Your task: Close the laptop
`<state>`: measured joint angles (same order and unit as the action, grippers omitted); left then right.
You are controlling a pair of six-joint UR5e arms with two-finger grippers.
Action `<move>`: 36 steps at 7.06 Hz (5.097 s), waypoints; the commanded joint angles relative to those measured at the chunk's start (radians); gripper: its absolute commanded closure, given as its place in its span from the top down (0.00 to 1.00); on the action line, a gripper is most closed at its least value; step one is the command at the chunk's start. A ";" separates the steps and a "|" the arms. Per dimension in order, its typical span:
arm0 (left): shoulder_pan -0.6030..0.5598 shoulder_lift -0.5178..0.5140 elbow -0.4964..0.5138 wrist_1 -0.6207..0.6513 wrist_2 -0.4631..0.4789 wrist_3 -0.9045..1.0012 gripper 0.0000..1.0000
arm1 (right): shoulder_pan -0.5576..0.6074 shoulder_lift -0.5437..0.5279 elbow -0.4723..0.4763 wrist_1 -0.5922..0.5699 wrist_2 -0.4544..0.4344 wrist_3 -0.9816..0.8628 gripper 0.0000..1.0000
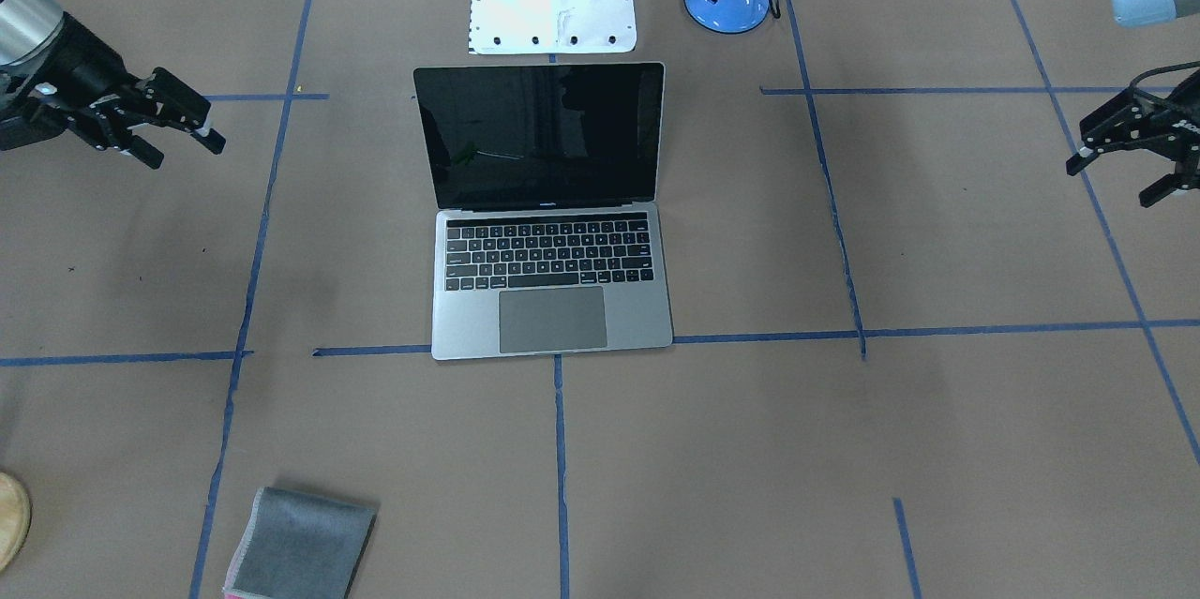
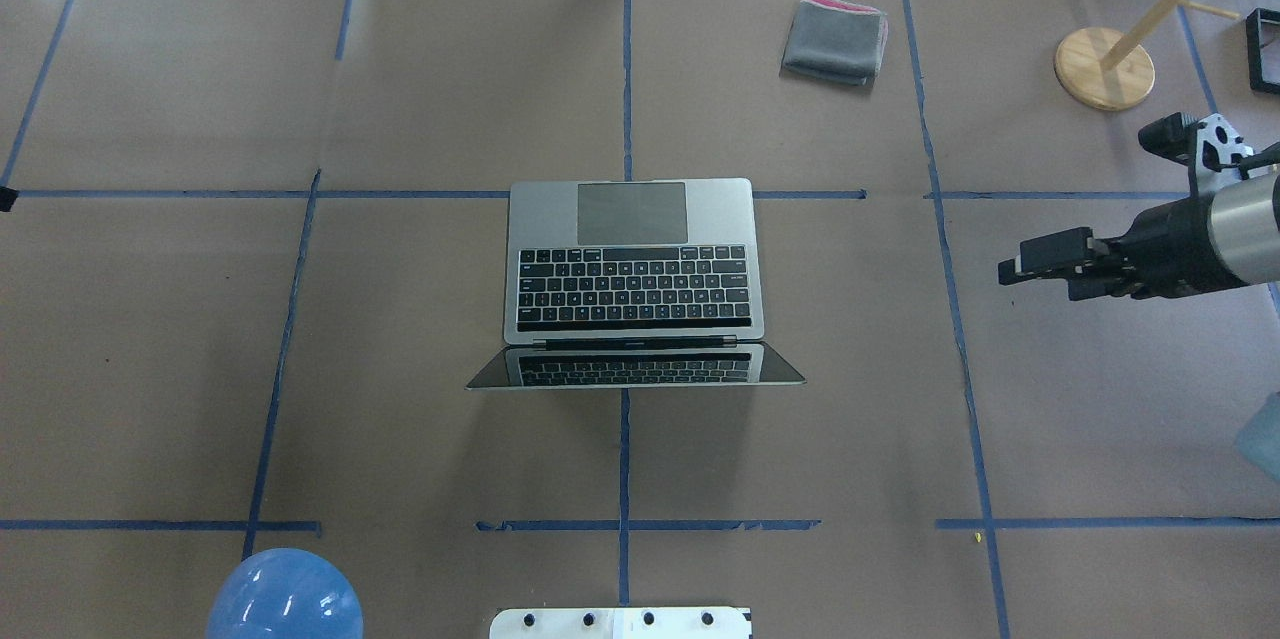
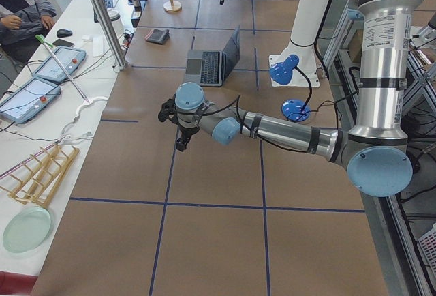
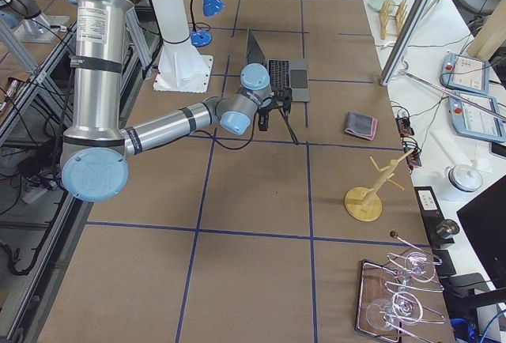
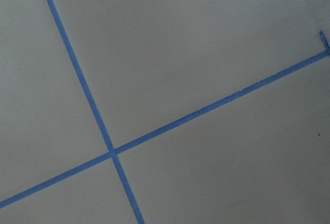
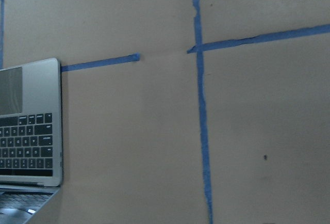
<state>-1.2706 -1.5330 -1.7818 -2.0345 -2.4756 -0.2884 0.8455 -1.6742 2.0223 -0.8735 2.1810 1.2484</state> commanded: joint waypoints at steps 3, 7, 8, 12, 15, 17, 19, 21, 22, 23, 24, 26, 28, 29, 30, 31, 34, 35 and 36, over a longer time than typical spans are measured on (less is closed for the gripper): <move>0.271 0.002 -0.004 -0.468 -0.103 -0.616 1.00 | -0.372 -0.022 0.119 0.001 -0.366 0.248 0.85; 0.448 -0.099 -0.016 -0.478 -0.002 -0.804 0.00 | -0.552 -0.038 0.148 0.002 -0.470 0.250 0.04; 0.517 -0.098 -0.028 -0.505 0.082 -0.811 0.00 | -0.581 -0.035 0.157 0.001 -0.521 0.250 0.02; 0.790 -0.160 -0.076 -0.590 0.468 -1.049 0.00 | -0.635 0.060 0.158 -0.009 -0.670 0.255 0.01; 0.896 -0.161 -0.149 -0.590 0.620 -1.086 0.00 | -0.638 0.109 0.156 -0.007 -0.707 0.287 0.01; 0.945 -0.159 -0.175 -0.590 0.707 -1.086 0.00 | -0.637 0.116 0.157 -0.009 -0.707 0.287 0.01; 0.956 -0.157 -0.195 -0.589 0.751 -1.086 0.00 | -0.637 0.117 0.157 -0.009 -0.705 0.287 0.01; 0.955 -0.160 -0.211 -0.584 0.796 -1.092 0.00 | -0.634 0.119 0.157 -0.009 -0.707 0.286 0.01; 0.955 -0.156 -0.208 -0.584 0.796 -1.094 0.00 | -0.628 0.117 0.153 -0.009 -0.707 0.286 0.01; 0.955 -0.154 -0.208 -0.582 0.796 -1.094 0.00 | -0.616 0.117 0.153 -0.009 -0.707 0.286 0.01; 0.955 -0.154 -0.208 -0.582 0.808 -1.094 0.00 | -0.609 0.119 0.153 -0.009 -0.705 0.286 0.01; 0.955 -0.159 -0.205 -0.581 0.816 -1.094 0.00 | -0.596 0.119 0.153 -0.009 -0.704 0.286 0.01; 0.942 -0.161 -0.203 -0.578 0.816 -1.094 0.00 | -0.576 0.125 0.153 -0.010 -0.698 0.284 0.01; 0.926 -0.164 -0.202 -0.567 0.817 -1.094 0.00 | -0.562 0.126 0.151 -0.010 -0.696 0.284 0.01; 0.909 -0.185 -0.202 -0.522 0.819 -1.094 0.00 | -0.553 0.131 0.150 -0.012 -0.696 0.281 0.01; 0.883 -0.240 -0.199 -0.453 0.817 -1.092 0.00 | -0.548 0.132 0.150 -0.012 -0.695 0.279 0.01; 0.844 -0.271 -0.192 -0.420 0.816 -1.089 0.00 | -0.510 0.210 0.147 -0.082 -0.693 0.275 0.01; 0.828 -0.276 -0.189 -0.418 0.814 -1.085 0.00 | -0.478 0.229 0.145 -0.116 -0.670 0.275 0.01; 0.811 -0.276 -0.176 -0.418 0.814 -1.082 0.00 | -0.436 0.249 0.133 -0.140 -0.643 0.273 0.01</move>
<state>-0.4397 -1.8060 -1.9689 -2.4543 -1.6606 -1.3739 0.3655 -1.4514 2.1653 -0.9790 1.5104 1.5231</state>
